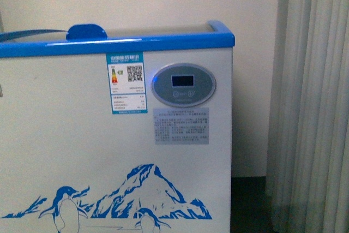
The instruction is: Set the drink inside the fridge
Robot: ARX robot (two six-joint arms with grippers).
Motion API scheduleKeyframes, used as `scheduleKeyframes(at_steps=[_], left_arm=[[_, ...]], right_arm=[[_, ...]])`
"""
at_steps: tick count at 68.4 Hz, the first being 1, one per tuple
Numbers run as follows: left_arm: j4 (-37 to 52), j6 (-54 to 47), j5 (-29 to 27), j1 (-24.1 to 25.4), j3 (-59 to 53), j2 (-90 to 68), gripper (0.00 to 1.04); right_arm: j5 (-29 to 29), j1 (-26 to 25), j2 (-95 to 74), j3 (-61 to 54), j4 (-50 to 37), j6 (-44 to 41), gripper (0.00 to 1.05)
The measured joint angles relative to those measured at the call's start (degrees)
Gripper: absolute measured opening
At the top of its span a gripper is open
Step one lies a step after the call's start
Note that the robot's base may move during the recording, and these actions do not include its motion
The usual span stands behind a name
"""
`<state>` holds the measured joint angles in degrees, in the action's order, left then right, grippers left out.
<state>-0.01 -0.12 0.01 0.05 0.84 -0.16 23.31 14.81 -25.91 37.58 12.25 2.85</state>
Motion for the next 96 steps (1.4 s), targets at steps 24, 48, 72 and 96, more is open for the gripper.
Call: scheduleKeyframes(at_steps=[24, 48, 72, 96], left_arm=[[0.00, 0.00, 0.00, 0.00, 0.00, 0.00, 0.97], [0.00, 0.00, -0.04, 0.00, 0.00, 0.00, 0.97], [-8.61, 7.13, -1.60, -0.55, 3.58, -5.79, 0.97], [33.62, 6.60, 8.07, 1.60, 15.63, -56.76, 0.97]], right_arm=[[0.00, 0.00, 0.20, 0.04, 0.00, -0.13, 0.42], [0.02, 0.00, 0.20, 0.04, 0.00, -0.15, 0.42], [0.00, -0.02, 0.15, 0.04, -0.04, -0.15, 0.42], [0.00, 0.00, 0.15, 0.04, -0.04, -0.15, 0.42]])
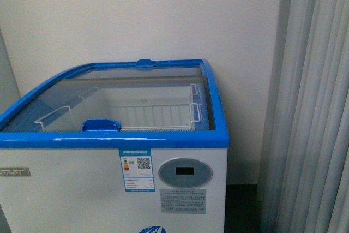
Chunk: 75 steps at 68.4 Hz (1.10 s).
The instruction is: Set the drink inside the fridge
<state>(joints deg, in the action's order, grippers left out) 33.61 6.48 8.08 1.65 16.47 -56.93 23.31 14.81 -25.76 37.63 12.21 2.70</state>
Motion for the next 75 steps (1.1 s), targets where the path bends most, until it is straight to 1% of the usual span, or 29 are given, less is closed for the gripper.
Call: scheduleKeyframes(at_steps=[2, 6, 10, 16, 18, 19, 22, 28, 29, 41, 51, 60, 75], left_arm=[[2.43, -1.68, 0.70, -0.28, 1.70, -3.04, 0.97], [7.06, -7.69, 4.37, -1.11, 7.04, -11.17, 0.97], [7.21, -16.02, 7.78, -2.16, 13.68, -19.12, 0.97], [3.89, -27.67, 12.87, -3.34, 22.91, -28.24, 0.97], [2.78, -29.40, 13.94, -3.56, 24.70, -29.66, 0.97], [1.55, -32.28, 14.99, -3.76, 26.51, -31.04, 0.97], [-1.11, -36.26, 16.94, -4.15, 30.12, -33.46, 0.97], [-6.69, -45.35, 19.58, -4.68, 36.83, -37.57, 0.97], [-8.07, -48.17, 20.02, -4.76, 38.36, -38.56, 0.97], [-17.55, -64.87, 20.94, -4.92, 49.96, -46.62, 0.97], [-24.46, -74.38, 20.96, -5.03, 58.07, -52.43, 0.97], [-26.49, -79.28, 19.54, -5.42, 63.54, -56.65, 0.97], [-27.98, -82.66, 17.14, -5.73, 70.77, -62.66, 0.97]], right_arm=[[0.00, -0.02, 0.00, 0.00, 0.00, 0.00, 0.42], [0.00, 0.00, 0.00, 0.00, 0.00, 0.00, 0.42], [0.00, -0.02, 0.00, 0.00, 0.00, 0.00, 0.42], [0.00, -0.02, 0.00, 0.00, 0.00, 0.00, 0.42], [0.00, -0.02, 0.00, 0.00, 0.00, 0.00, 0.42], [0.00, -0.02, 0.00, 0.00, 0.00, 0.00, 0.42], [0.00, -0.02, 0.00, 0.00, 0.00, 0.00, 0.42], [-0.02, 0.00, 0.00, 0.00, 0.00, -0.02, 0.42], [0.00, 0.00, 0.00, 0.00, 0.00, -0.02, 0.42], [0.02, -0.02, 0.02, 0.00, 0.00, 0.00, 0.42], [0.00, -0.02, 0.02, 0.00, 0.00, 0.00, 0.42], [0.02, 0.00, 0.02, 0.00, 0.00, -0.02, 0.42], [0.00, 0.00, 0.02, 0.00, 0.00, 0.00, 0.42]])
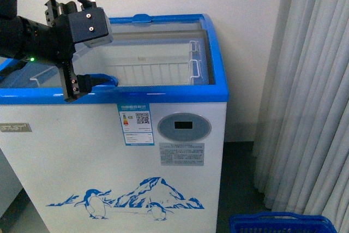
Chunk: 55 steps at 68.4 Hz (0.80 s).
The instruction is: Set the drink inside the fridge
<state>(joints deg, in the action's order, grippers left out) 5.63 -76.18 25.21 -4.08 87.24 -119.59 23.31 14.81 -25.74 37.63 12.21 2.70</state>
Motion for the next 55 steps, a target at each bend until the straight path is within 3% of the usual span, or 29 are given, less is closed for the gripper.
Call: scheduleKeyframes(at_steps=[22, 34, 55], left_arm=[[-0.61, -1.38, -1.60, 0.39, 12.59, -8.96, 0.97], [-0.98, -2.23, -5.25, 0.68, 23.28, -14.99, 0.97], [-9.99, -2.60, -12.33, 1.22, 55.04, -32.52, 0.97]], right_arm=[[-0.02, -0.02, 0.00, 0.00, 0.00, -0.02, 0.42], [0.04, 0.00, 0.00, 0.00, 0.00, 0.00, 0.42], [0.00, -0.02, 0.00, 0.00, 0.00, -0.02, 0.42]])
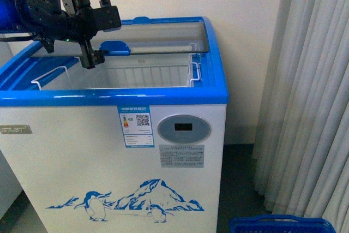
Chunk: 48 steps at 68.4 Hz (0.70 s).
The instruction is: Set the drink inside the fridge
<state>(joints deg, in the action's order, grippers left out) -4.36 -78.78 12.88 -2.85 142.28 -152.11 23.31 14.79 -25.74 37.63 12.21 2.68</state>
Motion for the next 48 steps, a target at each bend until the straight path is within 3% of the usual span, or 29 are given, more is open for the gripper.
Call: scheduleKeyframes(at_steps=[10, 23, 35, 48], left_arm=[[-2.16, 0.28, -1.51, -0.28, 8.72, -4.85, 0.97], [3.98, 2.32, -7.39, -1.53, 17.51, -11.58, 0.97], [10.10, 6.62, -11.89, -1.73, 20.70, -14.12, 0.97], [10.14, 13.46, -17.20, -1.05, 23.04, -13.20, 0.97]], right_arm=[[0.02, 0.00, 0.00, 0.00, 0.00, 0.00, 0.42], [0.02, 0.00, 0.00, 0.00, 0.00, 0.02, 0.42], [0.02, 0.00, 0.00, 0.00, 0.00, 0.02, 0.42], [0.00, 0.02, 0.00, 0.00, 0.00, 0.00, 0.42]])
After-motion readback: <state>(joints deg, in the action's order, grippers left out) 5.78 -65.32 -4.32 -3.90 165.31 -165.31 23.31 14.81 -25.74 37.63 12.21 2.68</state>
